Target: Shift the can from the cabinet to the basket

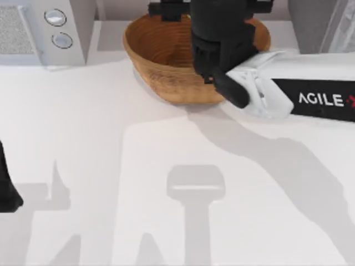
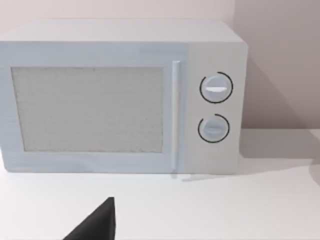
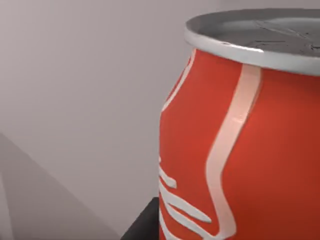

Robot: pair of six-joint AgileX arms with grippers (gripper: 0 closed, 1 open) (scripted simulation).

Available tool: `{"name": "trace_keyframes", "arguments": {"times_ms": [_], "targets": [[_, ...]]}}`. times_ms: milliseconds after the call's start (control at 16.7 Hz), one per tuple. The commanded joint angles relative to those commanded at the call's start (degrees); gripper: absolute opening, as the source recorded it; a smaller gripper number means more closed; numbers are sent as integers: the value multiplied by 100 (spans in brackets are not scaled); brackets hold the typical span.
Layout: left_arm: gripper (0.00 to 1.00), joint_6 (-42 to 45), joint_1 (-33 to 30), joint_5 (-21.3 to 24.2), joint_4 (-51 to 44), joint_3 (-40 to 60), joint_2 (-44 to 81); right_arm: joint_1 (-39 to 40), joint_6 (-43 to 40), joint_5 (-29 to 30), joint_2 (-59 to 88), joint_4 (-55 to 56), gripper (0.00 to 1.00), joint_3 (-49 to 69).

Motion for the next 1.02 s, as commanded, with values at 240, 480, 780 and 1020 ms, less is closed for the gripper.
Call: {"name": "trace_keyframes", "arguments": {"times_ms": [240, 480, 780, 1020], "targets": [[100, 0, 0, 0, 0, 0, 0, 53, 2, 54, 141, 48, 0, 112], [100, 0, 0, 0, 0, 0, 0, 1, 10, 16, 228, 36, 0, 148], [100, 0, 0, 0, 0, 0, 0, -126, -7, -119, 588, 41, 0, 572], [100, 0, 0, 0, 0, 0, 0, -126, -7, -119, 588, 41, 8, 573]]}}
